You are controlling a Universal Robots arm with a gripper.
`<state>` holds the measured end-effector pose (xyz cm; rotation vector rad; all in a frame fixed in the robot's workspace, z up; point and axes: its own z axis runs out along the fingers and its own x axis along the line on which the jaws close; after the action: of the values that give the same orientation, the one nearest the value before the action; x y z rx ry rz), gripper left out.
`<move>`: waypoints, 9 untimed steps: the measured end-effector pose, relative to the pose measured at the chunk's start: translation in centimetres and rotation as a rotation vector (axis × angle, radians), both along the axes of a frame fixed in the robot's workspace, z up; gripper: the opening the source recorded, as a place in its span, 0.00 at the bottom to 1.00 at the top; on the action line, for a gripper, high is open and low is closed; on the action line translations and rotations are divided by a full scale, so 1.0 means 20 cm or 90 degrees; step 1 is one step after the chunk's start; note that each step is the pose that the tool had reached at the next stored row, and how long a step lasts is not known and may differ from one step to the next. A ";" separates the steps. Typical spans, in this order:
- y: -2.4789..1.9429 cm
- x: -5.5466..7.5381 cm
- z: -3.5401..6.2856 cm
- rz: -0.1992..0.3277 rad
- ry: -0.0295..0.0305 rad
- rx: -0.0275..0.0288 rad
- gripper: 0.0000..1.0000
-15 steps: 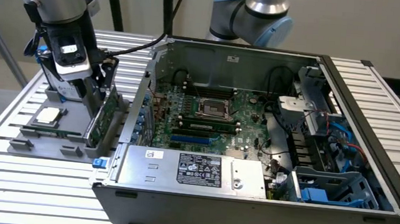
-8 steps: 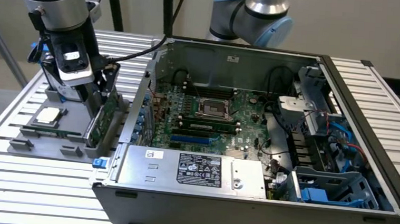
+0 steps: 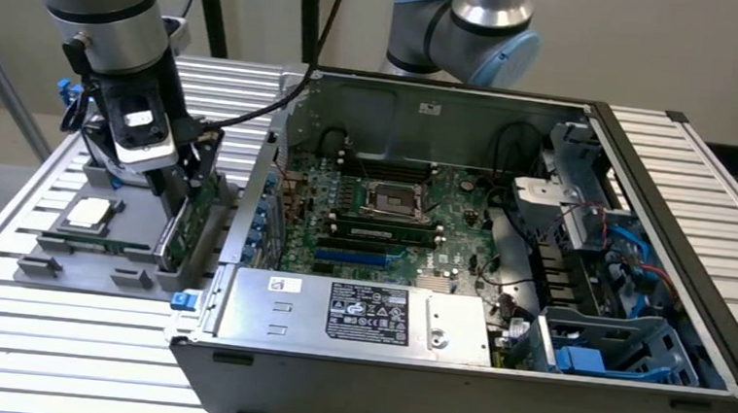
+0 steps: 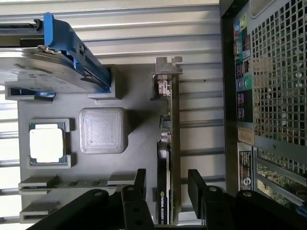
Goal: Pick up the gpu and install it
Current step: 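Pick up the gpu and move the gpu toward the slot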
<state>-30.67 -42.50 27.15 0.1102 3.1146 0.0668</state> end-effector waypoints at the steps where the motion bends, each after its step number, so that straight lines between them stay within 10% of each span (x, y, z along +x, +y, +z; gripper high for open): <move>1: 0.000 0.00 -0.009 0.000 0.0000 0.0000 0.48; 9: 0.000 0.00 -0.082 0.000 -0.0001 0.0000 0.48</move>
<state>-30.66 -42.50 25.51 0.1099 3.1145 0.0669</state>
